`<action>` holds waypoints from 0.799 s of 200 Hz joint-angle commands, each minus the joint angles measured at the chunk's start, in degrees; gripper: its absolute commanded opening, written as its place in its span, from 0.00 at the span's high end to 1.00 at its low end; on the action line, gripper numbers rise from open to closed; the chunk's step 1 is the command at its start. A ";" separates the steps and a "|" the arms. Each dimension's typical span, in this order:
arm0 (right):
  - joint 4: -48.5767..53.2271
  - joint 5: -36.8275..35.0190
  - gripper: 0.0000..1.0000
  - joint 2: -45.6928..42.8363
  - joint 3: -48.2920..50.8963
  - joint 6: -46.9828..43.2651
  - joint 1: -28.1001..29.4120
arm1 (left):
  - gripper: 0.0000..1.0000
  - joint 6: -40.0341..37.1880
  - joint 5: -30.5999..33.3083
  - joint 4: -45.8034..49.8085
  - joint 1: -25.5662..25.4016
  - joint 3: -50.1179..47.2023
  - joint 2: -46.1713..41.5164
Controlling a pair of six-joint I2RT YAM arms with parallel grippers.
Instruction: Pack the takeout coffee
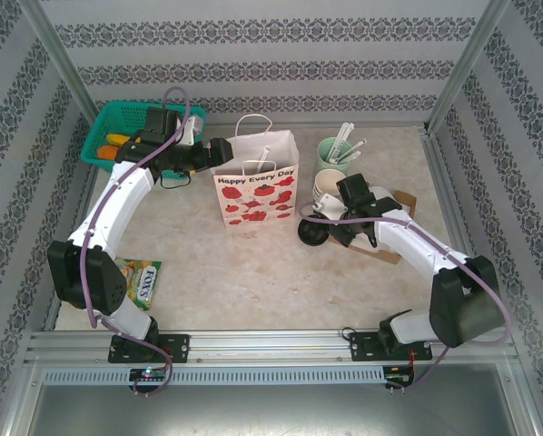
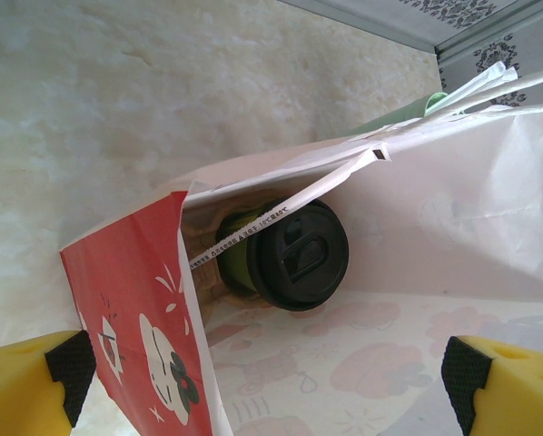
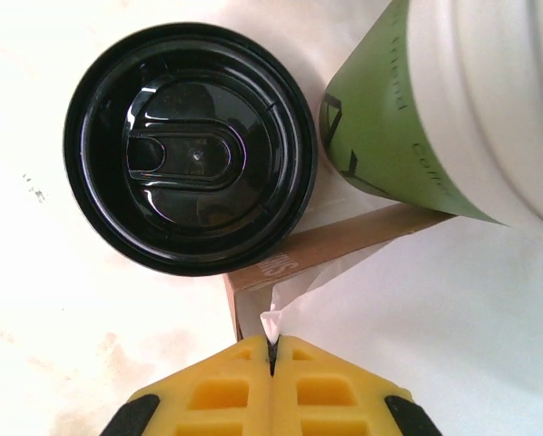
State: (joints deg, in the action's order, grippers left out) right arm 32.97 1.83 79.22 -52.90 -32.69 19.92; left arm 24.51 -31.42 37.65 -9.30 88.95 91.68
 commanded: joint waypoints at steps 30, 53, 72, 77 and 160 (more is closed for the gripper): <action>1.87 4.45 1.00 -2.67 -0.61 2.34 -1.95 | 0.00 0.63 -0.39 -1.22 0.34 0.13 -0.41; 2.07 7.60 1.00 -3.41 -0.74 3.43 -3.31 | 0.00 0.54 -0.41 -1.23 0.34 0.25 -0.35; 3.45 11.69 0.94 -3.01 -1.35 4.42 -4.70 | 0.00 0.54 -0.48 -1.27 0.34 0.22 -0.31; 3.94 12.50 0.93 -2.78 -1.49 4.54 -4.95 | 0.00 0.54 -0.53 -1.33 0.34 0.13 -0.26; 8.50 20.36 0.99 1.72 -3.73 6.28 -4.46 | 0.00 0.17 -0.40 -0.82 0.41 -0.08 -0.64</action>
State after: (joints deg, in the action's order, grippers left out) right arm 38.89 19.09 79.53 -55.46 -27.14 15.03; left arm 24.51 -31.44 37.65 -9.28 88.95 91.68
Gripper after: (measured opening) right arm 0.062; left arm 0.996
